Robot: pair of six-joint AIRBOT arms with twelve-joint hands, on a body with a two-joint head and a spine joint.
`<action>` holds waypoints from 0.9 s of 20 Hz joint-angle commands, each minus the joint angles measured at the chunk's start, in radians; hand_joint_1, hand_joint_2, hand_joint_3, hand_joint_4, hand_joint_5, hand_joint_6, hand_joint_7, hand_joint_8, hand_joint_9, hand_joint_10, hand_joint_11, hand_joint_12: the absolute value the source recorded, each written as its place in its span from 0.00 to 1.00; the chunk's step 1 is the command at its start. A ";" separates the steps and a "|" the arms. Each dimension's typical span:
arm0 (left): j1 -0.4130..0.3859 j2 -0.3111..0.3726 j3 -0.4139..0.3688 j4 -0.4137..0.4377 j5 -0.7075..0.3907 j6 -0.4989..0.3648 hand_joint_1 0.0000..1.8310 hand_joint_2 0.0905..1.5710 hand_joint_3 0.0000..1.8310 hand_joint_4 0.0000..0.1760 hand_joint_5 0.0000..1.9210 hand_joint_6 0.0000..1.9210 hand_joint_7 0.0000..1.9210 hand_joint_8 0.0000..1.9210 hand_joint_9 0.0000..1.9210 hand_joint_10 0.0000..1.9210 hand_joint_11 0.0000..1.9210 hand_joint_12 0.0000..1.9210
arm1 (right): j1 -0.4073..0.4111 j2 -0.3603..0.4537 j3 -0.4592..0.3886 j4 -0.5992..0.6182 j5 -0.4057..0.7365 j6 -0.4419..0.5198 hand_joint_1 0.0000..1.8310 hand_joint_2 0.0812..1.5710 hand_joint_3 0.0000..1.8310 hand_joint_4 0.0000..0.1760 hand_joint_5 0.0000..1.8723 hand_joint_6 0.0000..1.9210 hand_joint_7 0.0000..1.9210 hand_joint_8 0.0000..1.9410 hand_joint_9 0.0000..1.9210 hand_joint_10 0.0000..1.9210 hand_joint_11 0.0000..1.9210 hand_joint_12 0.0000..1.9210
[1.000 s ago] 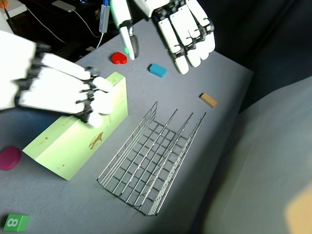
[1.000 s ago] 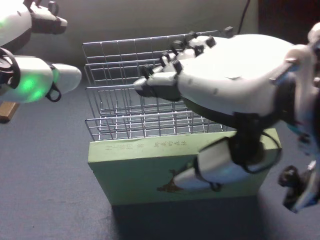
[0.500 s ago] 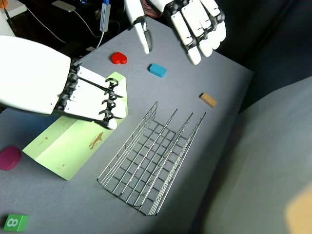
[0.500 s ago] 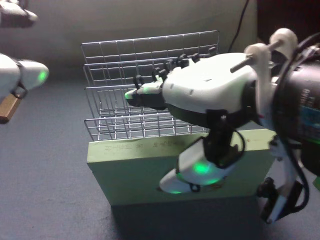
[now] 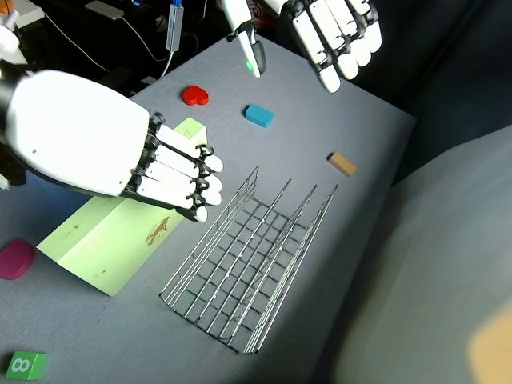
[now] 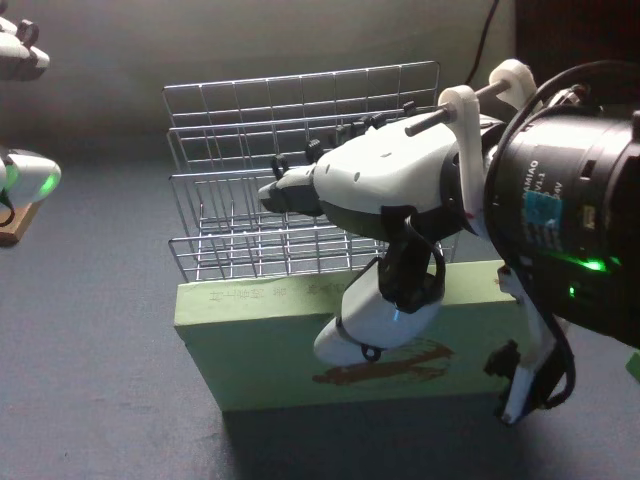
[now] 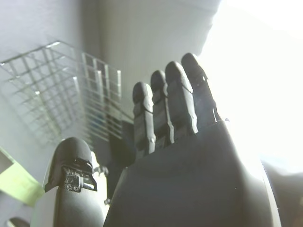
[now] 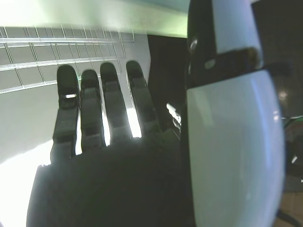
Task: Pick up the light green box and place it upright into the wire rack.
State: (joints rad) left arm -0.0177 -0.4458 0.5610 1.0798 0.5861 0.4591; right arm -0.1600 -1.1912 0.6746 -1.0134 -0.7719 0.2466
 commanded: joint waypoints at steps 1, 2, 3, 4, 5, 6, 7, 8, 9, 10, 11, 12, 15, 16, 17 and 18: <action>-0.015 0.002 -0.002 0.041 -0.046 0.028 0.08 0.80 0.00 0.00 0.17 0.00 0.14 0.00 0.11 0.00 0.00 0.27 | 0.005 -0.003 0.000 -0.058 0.032 0.003 0.47 0.57 0.00 0.29 0.09 0.00 0.07 0.00 0.05 0.00 0.00 0.35; -0.018 0.001 -0.002 0.022 -0.046 0.063 0.08 0.80 0.00 0.00 0.18 0.00 0.14 0.00 0.11 0.00 0.00 0.27 | 0.002 -0.004 0.002 -0.058 0.032 0.003 0.47 0.57 0.00 0.29 0.09 0.00 0.08 0.00 0.05 0.00 0.00 0.36; -0.023 0.000 0.000 -0.020 -0.042 0.123 0.08 0.80 0.00 0.00 0.18 0.00 0.14 0.00 0.11 0.00 0.00 0.27 | 0.000 -0.005 0.002 -0.058 0.032 0.003 0.47 0.57 0.00 0.28 0.10 0.01 0.08 0.00 0.05 0.00 0.00 0.36; -0.032 -0.002 0.003 -0.043 -0.033 0.165 0.08 0.80 0.00 0.00 0.18 0.00 0.14 0.00 0.11 0.00 0.00 0.27 | -0.002 -0.006 0.003 -0.058 0.032 0.002 0.47 0.57 0.00 0.28 0.10 0.01 0.08 0.00 0.05 0.00 0.00 0.36; -0.033 -0.003 0.004 -0.046 -0.034 0.171 0.08 0.80 0.00 0.00 0.18 0.00 0.14 0.00 0.11 0.00 0.00 0.27 | -0.004 -0.007 0.004 -0.059 0.033 0.002 0.48 0.57 0.00 0.28 0.11 0.01 0.09 0.00 0.05 0.00 0.00 0.37; -0.031 -0.004 0.004 -0.047 -0.034 0.173 0.08 0.80 0.00 0.00 0.18 0.00 0.14 0.00 0.11 0.00 0.00 0.27 | -0.007 -0.009 0.006 -0.059 0.033 0.001 0.49 0.57 0.00 0.26 0.12 0.01 0.10 0.01 0.07 0.01 0.00 0.41; -0.032 -0.005 0.003 -0.047 -0.034 0.177 0.08 0.80 0.00 0.00 0.18 0.00 0.14 0.00 0.11 0.00 0.00 0.27 | -0.010 -0.009 0.007 -0.059 0.033 0.001 0.50 0.58 0.00 0.17 0.14 0.01 0.12 0.01 0.09 0.01 0.00 0.45; -0.034 -0.007 0.004 -0.047 -0.035 0.179 0.08 0.80 0.00 0.00 0.18 0.00 0.14 0.00 0.11 0.00 0.00 0.27 | -0.012 -0.009 0.008 -0.059 0.033 -0.001 0.51 0.58 0.00 0.03 0.17 0.01 0.16 0.01 0.11 0.01 0.00 0.50; -0.036 -0.010 0.005 -0.047 -0.035 0.180 0.08 0.80 0.00 0.00 0.18 0.00 0.14 0.00 0.11 0.00 0.00 0.27 | -0.013 -0.009 0.009 -0.059 0.032 -0.002 0.52 0.59 0.00 0.00 0.21 0.01 0.21 0.00 0.15 0.01 0.00 0.57; -0.037 -0.014 0.006 -0.047 -0.035 0.184 0.08 0.80 0.00 0.00 0.18 0.00 0.14 0.00 0.11 0.00 0.00 0.27 | -0.013 -0.009 0.010 -0.060 0.029 -0.002 0.53 0.59 0.00 0.00 0.23 0.01 0.25 0.00 0.19 0.01 0.03 0.60; -0.037 -0.017 0.008 -0.047 -0.034 0.184 0.08 0.80 0.00 0.00 0.18 0.00 0.14 0.00 0.11 0.00 0.00 0.27 | -0.013 -0.009 0.011 -0.060 0.026 -0.002 0.54 0.60 0.00 0.00 0.26 0.00 0.27 0.00 0.23 0.01 0.06 0.61; -0.038 -0.019 0.010 -0.048 -0.034 0.184 0.08 0.80 0.00 0.00 0.18 0.00 0.14 0.00 0.11 0.00 0.00 0.27 | -0.013 -0.009 0.012 -0.060 0.025 -0.002 0.57 0.62 0.00 0.00 0.29 0.01 0.30 0.00 0.26 0.01 0.08 0.61; -0.039 -0.022 0.013 -0.050 -0.032 0.184 0.08 0.80 0.00 0.00 0.18 0.00 0.14 0.00 0.11 0.00 0.00 0.27 | -0.013 -0.009 0.012 -0.067 0.025 -0.002 0.62 0.64 0.00 0.00 0.37 0.01 0.42 0.01 0.40 0.04 0.18 0.63; -0.039 -0.022 0.013 -0.050 -0.032 0.184 0.08 0.80 0.00 0.00 0.18 0.00 0.14 0.00 0.11 0.00 0.00 0.27 | -0.012 -0.009 0.012 -0.068 0.024 -0.002 0.63 0.65 0.00 0.00 0.41 0.01 0.47 0.01 0.45 0.06 0.21 0.64; -0.039 -0.022 0.013 -0.050 -0.032 0.184 0.08 0.80 0.00 0.00 0.18 0.00 0.14 0.00 0.11 0.00 0.00 0.27 | -0.010 -0.008 0.012 -0.068 0.024 -0.003 0.64 0.65 0.00 0.00 0.46 0.01 0.52 0.02 0.49 0.09 0.25 0.65; -0.039 -0.022 0.013 -0.050 -0.032 0.184 0.08 0.80 0.00 0.00 0.18 0.00 0.14 0.00 0.11 0.00 0.00 0.27 | -0.008 -0.008 0.012 -0.068 0.024 -0.003 0.67 0.67 0.02 0.00 0.47 0.43 0.57 0.35 0.50 0.15 0.29 0.67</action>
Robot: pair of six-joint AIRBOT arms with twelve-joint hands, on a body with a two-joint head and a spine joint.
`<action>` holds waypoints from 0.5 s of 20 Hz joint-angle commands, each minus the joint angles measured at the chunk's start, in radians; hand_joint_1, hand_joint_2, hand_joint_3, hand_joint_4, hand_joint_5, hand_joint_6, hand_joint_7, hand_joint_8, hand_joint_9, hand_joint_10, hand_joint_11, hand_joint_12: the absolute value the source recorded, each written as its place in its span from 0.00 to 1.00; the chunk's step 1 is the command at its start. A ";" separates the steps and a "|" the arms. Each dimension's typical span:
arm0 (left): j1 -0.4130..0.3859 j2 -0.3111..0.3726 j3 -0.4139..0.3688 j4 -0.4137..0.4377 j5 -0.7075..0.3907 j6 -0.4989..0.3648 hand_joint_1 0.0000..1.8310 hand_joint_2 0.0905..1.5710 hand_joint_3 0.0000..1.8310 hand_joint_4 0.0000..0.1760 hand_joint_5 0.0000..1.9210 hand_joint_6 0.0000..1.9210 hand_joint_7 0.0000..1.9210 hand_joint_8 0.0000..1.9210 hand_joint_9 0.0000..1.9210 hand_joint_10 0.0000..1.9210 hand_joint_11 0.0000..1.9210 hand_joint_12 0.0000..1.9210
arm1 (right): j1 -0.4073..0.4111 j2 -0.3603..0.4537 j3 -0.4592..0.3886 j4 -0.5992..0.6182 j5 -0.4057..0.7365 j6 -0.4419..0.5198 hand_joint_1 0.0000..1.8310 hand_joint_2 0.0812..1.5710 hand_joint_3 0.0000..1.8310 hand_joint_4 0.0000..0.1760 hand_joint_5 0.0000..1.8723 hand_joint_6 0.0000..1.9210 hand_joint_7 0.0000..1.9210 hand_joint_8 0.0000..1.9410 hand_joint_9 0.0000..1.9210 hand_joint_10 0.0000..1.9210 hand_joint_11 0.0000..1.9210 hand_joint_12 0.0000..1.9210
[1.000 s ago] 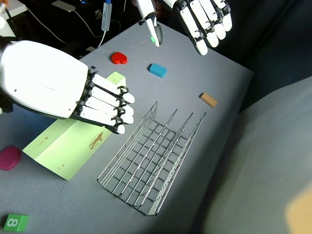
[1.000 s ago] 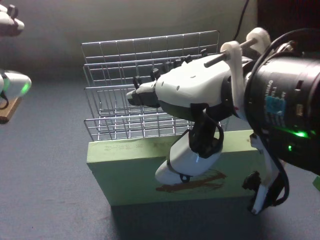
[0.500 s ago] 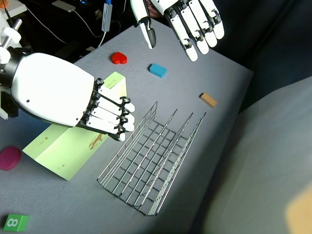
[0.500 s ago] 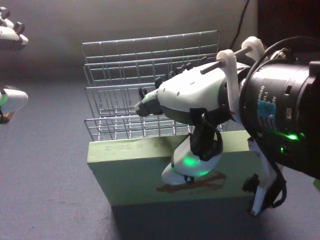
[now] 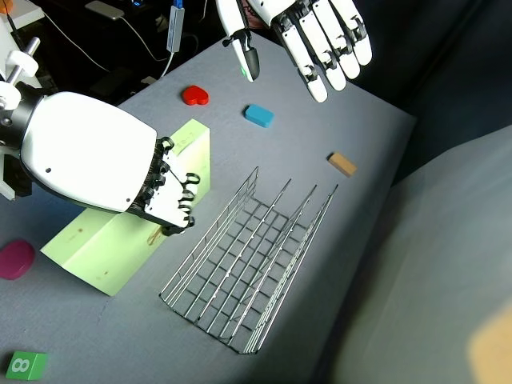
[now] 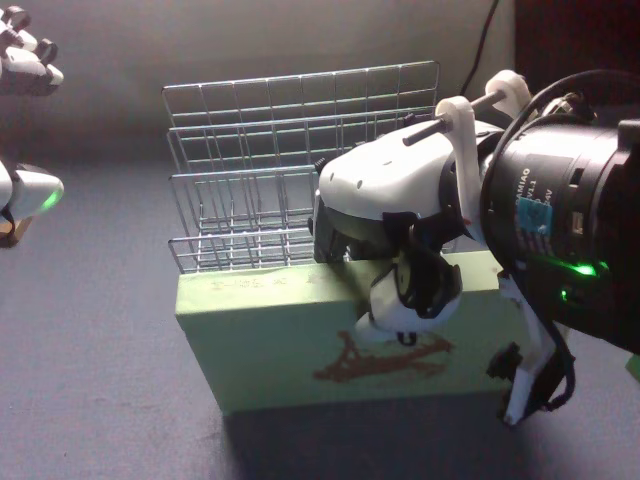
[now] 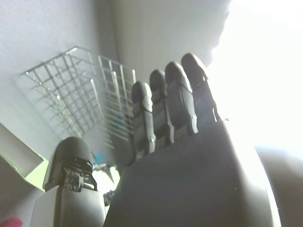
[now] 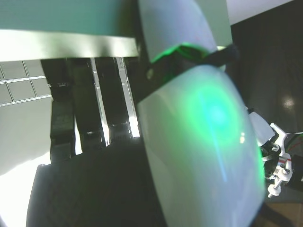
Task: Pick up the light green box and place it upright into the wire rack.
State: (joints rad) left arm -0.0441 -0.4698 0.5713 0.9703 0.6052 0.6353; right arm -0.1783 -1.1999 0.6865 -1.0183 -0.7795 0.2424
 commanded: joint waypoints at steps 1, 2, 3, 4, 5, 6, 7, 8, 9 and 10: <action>-0.013 0.002 0.002 0.060 -0.055 0.008 0.09 0.80 0.00 0.00 0.18 0.00 0.14 0.00 0.11 0.00 0.00 0.27 | 0.012 0.003 0.000 -0.063 0.033 0.001 0.67 0.70 0.01 0.00 0.45 0.55 0.55 0.48 0.48 0.24 0.30 0.69; -0.013 0.002 0.001 0.060 -0.056 0.008 0.09 0.80 0.00 0.00 0.18 0.00 0.14 0.00 0.11 0.00 0.00 0.27 | 0.013 0.003 0.000 -0.063 0.033 0.001 0.67 0.70 0.01 0.00 0.45 0.55 0.55 0.48 0.48 0.24 0.30 0.69; -0.014 0.002 0.000 0.060 -0.056 0.008 0.09 0.80 0.00 0.00 0.18 0.00 0.14 0.00 0.11 0.00 0.00 0.27 | 0.014 0.004 0.000 -0.063 0.033 0.001 0.67 0.70 0.01 0.00 0.45 0.55 0.55 0.48 0.48 0.24 0.30 0.69; -0.014 0.001 -0.001 0.060 -0.056 0.008 0.09 0.80 0.00 0.00 0.18 0.00 0.14 0.00 0.11 0.00 0.00 0.27 | 0.017 0.007 -0.001 -0.063 0.033 0.001 0.67 0.69 0.00 0.00 0.51 0.47 0.54 0.53 0.49 0.38 0.36 0.73; -0.015 0.001 -0.001 0.060 -0.056 0.008 0.09 0.80 0.00 0.00 0.18 0.00 0.14 0.00 0.11 0.00 0.00 0.27 | 0.019 0.008 -0.003 -0.062 0.034 0.000 0.67 0.69 0.00 0.00 0.51 0.47 0.54 0.53 0.49 0.38 0.36 0.73; -0.017 0.001 -0.001 0.060 -0.056 0.008 0.09 0.81 0.00 0.00 0.18 0.00 0.14 0.00 0.11 0.00 0.00 0.27 | 0.024 0.012 -0.006 -0.062 0.035 -0.002 0.68 0.68 0.00 0.00 0.55 0.42 0.55 0.52 0.51 0.45 0.39 0.75; -0.020 0.000 -0.001 0.059 -0.054 0.008 0.10 0.81 0.00 0.00 0.18 0.00 0.14 0.00 0.11 0.00 0.00 0.27 | 0.029 0.017 -0.012 -0.059 0.036 -0.005 0.68 0.68 0.00 0.00 0.55 0.41 0.55 0.52 0.50 0.49 0.40 0.76; -0.023 0.000 0.000 0.059 -0.051 0.008 0.10 0.81 0.00 0.00 0.18 0.00 0.14 0.00 0.11 0.00 0.00 0.27 | 0.035 0.022 -0.016 -0.055 0.038 -0.008 0.68 0.68 0.00 0.00 0.56 0.41 0.55 0.52 0.50 0.50 0.40 0.76; -0.025 -0.001 0.000 0.059 -0.050 0.008 0.10 0.81 0.00 0.00 0.18 0.00 0.14 0.00 0.11 0.00 0.00 0.27 | 0.051 0.033 -0.023 -0.040 0.043 -0.016 0.68 0.68 0.00 0.00 0.56 0.41 0.55 0.52 0.50 0.50 0.40 0.76; -0.025 -0.002 -0.001 0.058 -0.049 0.008 0.10 0.81 0.00 0.00 0.18 0.00 0.14 0.00 0.11 0.00 0.00 0.27 | 0.063 0.041 -0.027 -0.028 0.047 -0.022 0.68 0.68 0.00 0.00 0.56 0.41 0.55 0.52 0.49 0.51 0.40 0.76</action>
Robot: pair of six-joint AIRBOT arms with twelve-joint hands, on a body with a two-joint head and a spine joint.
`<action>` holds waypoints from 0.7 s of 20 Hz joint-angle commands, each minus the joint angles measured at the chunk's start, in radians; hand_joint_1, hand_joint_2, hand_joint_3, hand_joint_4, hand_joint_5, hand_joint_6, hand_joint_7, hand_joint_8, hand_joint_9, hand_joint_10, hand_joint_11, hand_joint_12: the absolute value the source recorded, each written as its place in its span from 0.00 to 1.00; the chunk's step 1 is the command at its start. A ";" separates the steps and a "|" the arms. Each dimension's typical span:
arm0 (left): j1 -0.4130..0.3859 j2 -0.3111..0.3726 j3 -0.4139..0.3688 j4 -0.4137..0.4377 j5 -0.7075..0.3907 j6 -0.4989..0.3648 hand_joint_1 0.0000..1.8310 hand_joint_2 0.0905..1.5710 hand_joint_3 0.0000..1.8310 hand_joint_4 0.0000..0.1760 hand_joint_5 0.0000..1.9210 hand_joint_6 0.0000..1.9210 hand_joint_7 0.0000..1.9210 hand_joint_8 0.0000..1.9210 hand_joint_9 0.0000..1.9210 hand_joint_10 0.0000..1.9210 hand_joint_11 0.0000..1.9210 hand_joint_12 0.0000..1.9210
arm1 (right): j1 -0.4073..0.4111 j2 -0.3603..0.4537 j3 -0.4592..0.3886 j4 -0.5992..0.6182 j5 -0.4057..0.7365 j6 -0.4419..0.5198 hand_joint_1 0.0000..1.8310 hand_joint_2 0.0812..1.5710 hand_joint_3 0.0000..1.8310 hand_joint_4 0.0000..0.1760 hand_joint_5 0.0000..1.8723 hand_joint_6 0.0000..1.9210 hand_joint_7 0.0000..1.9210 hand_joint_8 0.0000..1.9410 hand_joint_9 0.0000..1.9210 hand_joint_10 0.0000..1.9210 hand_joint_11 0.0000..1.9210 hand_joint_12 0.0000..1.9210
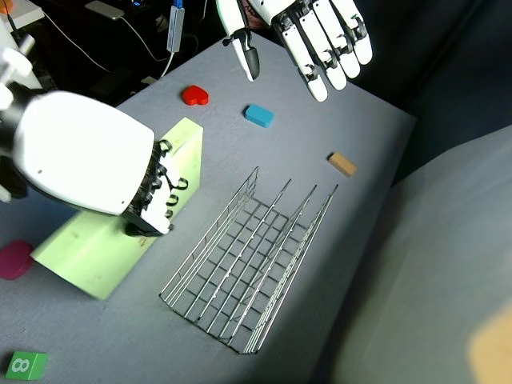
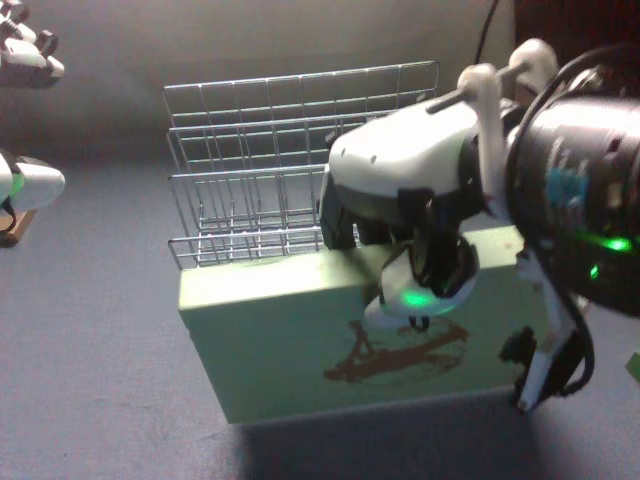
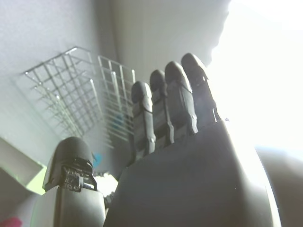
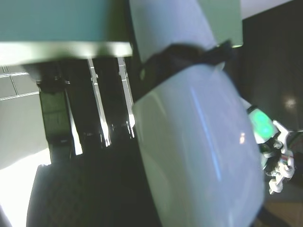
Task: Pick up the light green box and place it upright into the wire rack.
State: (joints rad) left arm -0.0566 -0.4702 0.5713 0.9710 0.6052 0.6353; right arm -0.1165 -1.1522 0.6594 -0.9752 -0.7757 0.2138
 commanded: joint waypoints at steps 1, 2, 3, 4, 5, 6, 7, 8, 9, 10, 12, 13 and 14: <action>-0.012 -0.002 -0.001 0.053 -0.047 0.008 0.10 0.81 0.00 0.00 0.18 0.00 0.14 0.00 0.11 0.00 0.00 0.27 | 0.029 0.008 -0.007 -0.055 0.049 -0.010 0.68 0.68 0.00 0.00 0.56 0.41 0.55 0.52 0.49 0.53 0.40 0.77; -0.012 -0.002 -0.001 0.052 -0.046 0.008 0.10 0.81 0.00 0.00 0.18 0.00 0.14 0.00 0.11 0.00 0.00 0.27 | 0.049 0.018 -0.013 -0.054 0.049 -0.022 0.68 0.68 0.00 0.00 0.55 0.41 0.55 0.53 0.48 0.53 0.40 0.77; -0.013 -0.002 -0.001 0.052 -0.045 0.008 0.10 0.81 0.00 0.00 0.18 0.00 0.14 0.00 0.11 0.00 0.00 0.27 | 0.069 0.028 -0.019 -0.053 0.048 -0.029 0.67 0.68 0.00 0.00 0.55 0.42 0.54 0.53 0.48 0.53 0.40 0.77; -0.013 -0.002 -0.001 0.052 -0.043 0.008 0.10 0.81 0.00 0.00 0.17 0.00 0.14 0.00 0.11 0.00 0.00 0.27 | 0.086 0.035 -0.022 -0.046 0.047 -0.040 0.67 0.68 0.00 0.00 0.54 0.43 0.54 0.53 0.48 0.53 0.39 0.77; -0.013 -0.002 -0.001 0.052 -0.042 0.008 0.10 0.81 0.00 0.00 0.17 0.00 0.14 0.00 0.11 0.00 0.00 0.27 | 0.106 0.042 -0.023 -0.030 0.044 -0.058 0.67 0.68 0.00 0.00 0.54 0.44 0.54 0.54 0.48 0.54 0.39 0.77; -0.013 -0.002 -0.001 0.052 -0.042 0.008 0.10 0.81 0.00 0.00 0.17 0.00 0.14 0.00 0.11 0.00 0.00 0.27 | 0.121 0.048 -0.022 -0.014 0.041 -0.074 0.67 0.68 0.00 0.00 0.53 0.44 0.54 0.54 0.48 0.54 0.39 0.78; -0.013 -0.002 -0.001 0.052 -0.040 0.008 0.09 0.81 0.00 0.00 0.17 0.00 0.14 0.00 0.11 0.00 0.00 0.27 | 0.143 0.056 -0.022 0.011 0.040 -0.104 0.67 0.68 0.00 0.00 0.53 0.44 0.54 0.54 0.48 0.54 0.40 0.78; -0.013 -0.002 -0.001 0.052 -0.039 0.008 0.09 0.81 0.00 0.00 0.17 0.00 0.14 0.00 0.11 0.00 0.00 0.27 | 0.162 0.063 -0.022 0.021 0.039 -0.122 0.67 0.68 0.00 0.00 0.53 0.44 0.54 0.54 0.48 0.54 0.41 0.78; -0.012 -0.002 -0.001 0.052 -0.038 0.008 0.09 0.81 0.00 0.00 0.17 0.00 0.14 0.00 0.11 0.00 0.00 0.27 | 0.173 0.066 -0.022 0.021 0.038 -0.125 0.67 0.69 0.00 0.00 0.53 0.44 0.54 0.54 0.48 0.54 0.40 0.78; -0.012 -0.002 -0.001 0.052 -0.037 0.008 0.09 0.81 0.00 0.00 0.17 0.00 0.14 0.00 0.11 0.00 0.00 0.27 | 0.187 0.070 -0.021 0.020 0.038 -0.128 0.68 0.69 0.00 0.00 0.53 0.44 0.54 0.54 0.48 0.54 0.40 0.77; -0.012 -0.002 -0.001 0.052 -0.033 0.008 0.09 0.81 0.00 0.00 0.17 0.00 0.14 0.00 0.11 0.00 0.00 0.27 | 0.212 0.073 -0.020 0.015 0.042 -0.129 0.68 0.69 0.00 0.00 0.53 0.45 0.54 0.54 0.48 0.54 0.40 0.76; -0.012 -0.002 -0.002 0.052 -0.033 0.008 0.09 0.81 0.00 0.00 0.17 0.00 0.14 0.00 0.11 0.00 0.00 0.27 | 0.220 0.073 -0.020 0.009 0.045 -0.129 0.74 0.69 0.00 0.00 0.51 0.45 0.53 0.51 0.46 0.67 0.41 0.75; -0.012 -0.002 -0.002 0.052 -0.031 0.008 0.09 0.81 0.00 0.00 0.17 0.00 0.14 0.00 0.11 0.00 0.00 0.27 | 0.227 0.073 -0.019 0.000 0.047 -0.129 0.75 0.70 0.00 0.00 0.50 0.45 0.53 0.51 0.45 0.69 0.41 0.75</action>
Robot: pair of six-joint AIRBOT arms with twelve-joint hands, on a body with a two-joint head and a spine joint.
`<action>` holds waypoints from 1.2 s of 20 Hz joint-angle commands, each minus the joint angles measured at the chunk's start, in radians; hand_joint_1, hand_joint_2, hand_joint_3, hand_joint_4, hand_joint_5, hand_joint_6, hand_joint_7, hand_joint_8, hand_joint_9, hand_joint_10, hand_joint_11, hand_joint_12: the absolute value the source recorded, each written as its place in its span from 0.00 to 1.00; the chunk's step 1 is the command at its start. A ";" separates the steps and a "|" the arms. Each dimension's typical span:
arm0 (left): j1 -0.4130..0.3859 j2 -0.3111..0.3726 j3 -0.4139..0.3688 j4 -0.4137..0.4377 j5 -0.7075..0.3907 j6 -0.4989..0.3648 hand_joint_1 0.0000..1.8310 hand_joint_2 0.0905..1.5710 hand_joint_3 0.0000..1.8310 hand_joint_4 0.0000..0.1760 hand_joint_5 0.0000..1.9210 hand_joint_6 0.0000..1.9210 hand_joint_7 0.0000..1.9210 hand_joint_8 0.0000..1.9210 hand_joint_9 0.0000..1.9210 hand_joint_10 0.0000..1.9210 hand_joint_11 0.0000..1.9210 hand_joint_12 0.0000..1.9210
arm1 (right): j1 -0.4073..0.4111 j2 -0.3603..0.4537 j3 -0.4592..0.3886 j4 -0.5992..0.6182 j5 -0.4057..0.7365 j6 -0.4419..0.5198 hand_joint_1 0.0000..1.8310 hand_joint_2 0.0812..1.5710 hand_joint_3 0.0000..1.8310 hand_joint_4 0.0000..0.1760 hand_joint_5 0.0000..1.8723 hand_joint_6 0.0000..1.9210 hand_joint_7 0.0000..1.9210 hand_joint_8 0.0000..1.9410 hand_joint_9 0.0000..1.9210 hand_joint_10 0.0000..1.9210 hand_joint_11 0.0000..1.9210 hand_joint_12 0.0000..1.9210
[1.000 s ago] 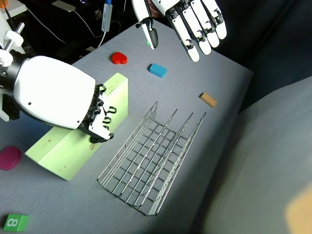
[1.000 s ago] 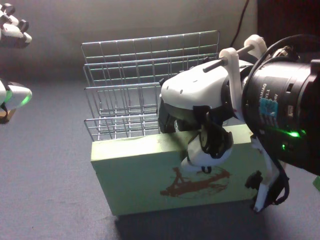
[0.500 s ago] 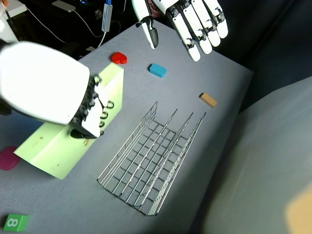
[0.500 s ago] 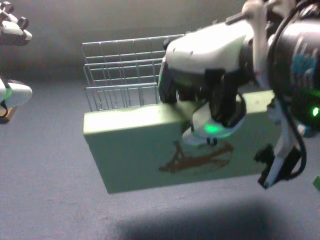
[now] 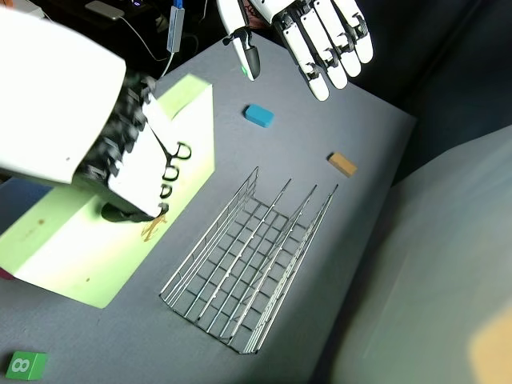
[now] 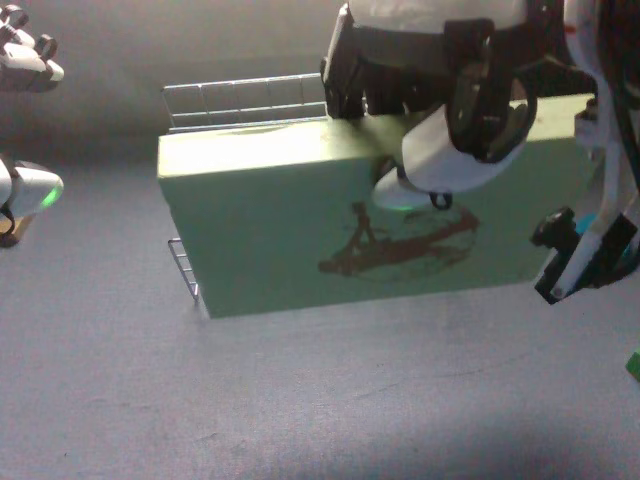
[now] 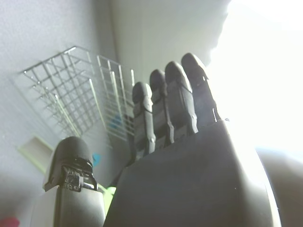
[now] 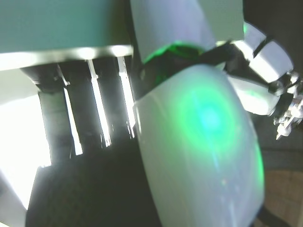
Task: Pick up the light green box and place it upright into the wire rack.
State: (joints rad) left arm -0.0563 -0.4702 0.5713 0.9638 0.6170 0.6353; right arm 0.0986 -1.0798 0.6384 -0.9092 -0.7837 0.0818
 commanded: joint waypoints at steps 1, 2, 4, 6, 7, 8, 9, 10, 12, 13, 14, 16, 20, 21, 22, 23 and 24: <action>-0.013 -0.002 -0.003 0.060 -0.043 0.008 0.09 0.81 0.00 0.00 0.17 0.00 0.14 0.00 0.11 0.00 0.00 0.27 | 0.023 0.001 0.005 -0.088 0.064 0.008 0.75 0.70 0.00 0.00 0.50 0.45 0.53 0.51 0.46 0.69 0.41 0.74; -0.013 -0.002 -0.003 0.060 -0.043 0.008 0.09 0.81 0.00 0.00 0.17 0.00 0.14 0.00 0.11 0.00 0.00 0.27 | 0.032 0.000 0.008 -0.110 0.068 0.020 0.75 0.70 0.00 0.00 0.49 0.46 0.53 0.51 0.46 0.69 0.41 0.74; -0.013 -0.002 -0.003 0.060 -0.043 0.008 0.09 0.80 0.00 0.00 0.17 0.00 0.14 0.00 0.11 0.00 0.00 0.28 | 0.046 -0.003 0.018 -0.141 0.089 0.025 0.75 0.70 0.00 0.00 0.49 0.46 0.53 0.51 0.46 0.69 0.41 0.74; -0.013 -0.002 -0.002 0.060 -0.038 0.008 0.10 0.80 0.00 0.00 0.17 0.00 0.14 0.00 0.11 0.00 0.00 0.28 | 0.052 -0.017 0.035 -0.184 0.097 0.051 0.75 0.70 0.00 0.00 0.49 0.46 0.53 0.51 0.45 0.69 0.41 0.74; -0.014 -0.002 -0.003 0.060 -0.034 0.008 0.10 0.80 0.00 0.00 0.17 0.00 0.14 0.00 0.11 0.00 0.00 0.28 | 0.053 -0.025 0.046 -0.189 0.094 0.057 0.75 0.70 0.00 0.00 0.49 0.46 0.54 0.51 0.45 0.70 0.41 0.74; -0.014 -0.002 -0.003 0.060 -0.034 0.008 0.10 0.80 0.00 0.00 0.17 0.00 0.14 0.00 0.11 0.00 0.00 0.28 | 0.052 -0.031 0.056 -0.189 0.094 0.063 0.75 0.70 0.00 0.00 0.49 0.46 0.53 0.51 0.44 0.70 0.40 0.75; -0.014 -0.002 -0.003 0.060 -0.033 0.008 0.10 0.80 0.00 0.00 0.17 0.00 0.14 0.00 0.11 0.00 0.00 0.28 | 0.048 -0.042 0.071 -0.190 0.106 0.065 0.75 0.70 0.00 0.00 0.49 0.46 0.53 0.51 0.44 0.70 0.40 0.75; -0.015 -0.002 -0.003 0.060 -0.032 0.008 0.10 0.80 0.00 0.00 0.17 0.00 0.14 0.00 0.11 0.00 0.00 0.28 | 0.043 -0.055 0.085 -0.197 0.112 0.069 0.75 0.70 0.00 0.00 0.50 0.46 0.53 0.51 0.45 0.70 0.41 0.74; -0.016 -0.002 -0.003 0.060 -0.032 0.008 0.10 0.80 0.00 0.00 0.17 0.00 0.14 0.00 0.11 0.00 0.00 0.28 | 0.027 -0.081 0.113 -0.217 0.116 0.076 0.75 0.70 0.00 0.00 0.50 0.45 0.53 0.51 0.45 0.69 0.41 0.74; -0.016 -0.002 -0.003 0.060 -0.032 0.008 0.10 0.80 0.00 0.00 0.17 0.00 0.14 0.00 0.11 0.00 0.00 0.28 | 0.017 -0.093 0.127 -0.223 0.121 0.084 0.75 0.70 0.00 0.00 0.50 0.45 0.53 0.51 0.45 0.70 0.40 0.74; -0.016 -0.002 -0.003 0.060 -0.032 0.008 0.10 0.80 0.00 0.00 0.17 0.00 0.14 0.00 0.11 0.00 0.00 0.28 | 0.008 -0.106 0.143 -0.229 0.126 0.090 0.75 0.70 0.00 0.00 0.50 0.46 0.53 0.51 0.44 0.71 0.38 0.75; -0.017 -0.002 -0.003 0.059 -0.032 0.007 0.10 0.80 0.00 0.00 0.17 0.00 0.14 0.00 0.11 0.00 0.00 0.28 | -0.008 -0.143 0.181 -0.232 0.132 0.097 0.75 0.70 0.00 0.00 0.51 0.46 0.53 0.51 0.44 0.71 0.38 0.75; -0.018 -0.004 -0.006 0.059 -0.032 0.005 0.10 0.80 0.00 0.00 0.18 0.00 0.15 0.00 0.11 0.00 0.00 0.30 | -0.040 -0.189 0.221 -0.298 0.116 0.148 0.75 0.70 0.00 0.00 0.50 0.45 0.52 0.51 0.45 0.71 0.39 0.75; -0.018 -0.007 -0.007 0.059 -0.032 0.005 0.10 0.80 0.00 0.00 0.18 0.00 0.15 0.00 0.11 0.00 0.00 0.30 | -0.048 -0.197 0.227 -0.304 0.116 0.151 0.75 0.70 0.00 0.00 0.51 0.45 0.53 0.51 0.45 0.71 0.38 0.76; -0.018 -0.009 -0.008 0.059 -0.032 0.005 0.10 0.80 0.00 0.00 0.18 0.00 0.15 0.00 0.11 0.00 0.00 0.30 | -0.056 -0.205 0.234 -0.304 0.116 0.152 0.75 0.70 0.00 0.00 0.51 0.45 0.53 0.51 0.45 0.71 0.38 0.76; -0.018 -0.013 -0.008 0.059 -0.032 0.005 0.10 0.80 0.00 0.00 0.17 0.00 0.14 0.00 0.11 0.00 0.00 0.30 | -0.072 -0.216 0.242 -0.305 0.111 0.154 0.75 0.70 0.00 0.00 0.51 0.44 0.53 0.51 0.44 0.71 0.37 0.77; -0.017 -0.016 -0.009 0.059 -0.028 0.005 0.10 0.80 0.00 0.00 0.17 0.00 0.14 0.00 0.11 0.00 0.00 0.30 | -0.080 -0.222 0.248 -0.305 0.111 0.155 0.75 0.70 0.00 0.00 0.51 0.44 0.53 0.51 0.44 0.71 0.37 0.77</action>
State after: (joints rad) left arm -0.0586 -0.4847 0.5640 0.9634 0.6384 0.6346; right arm 0.0067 -1.3022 0.8867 -1.1419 -0.7063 0.2352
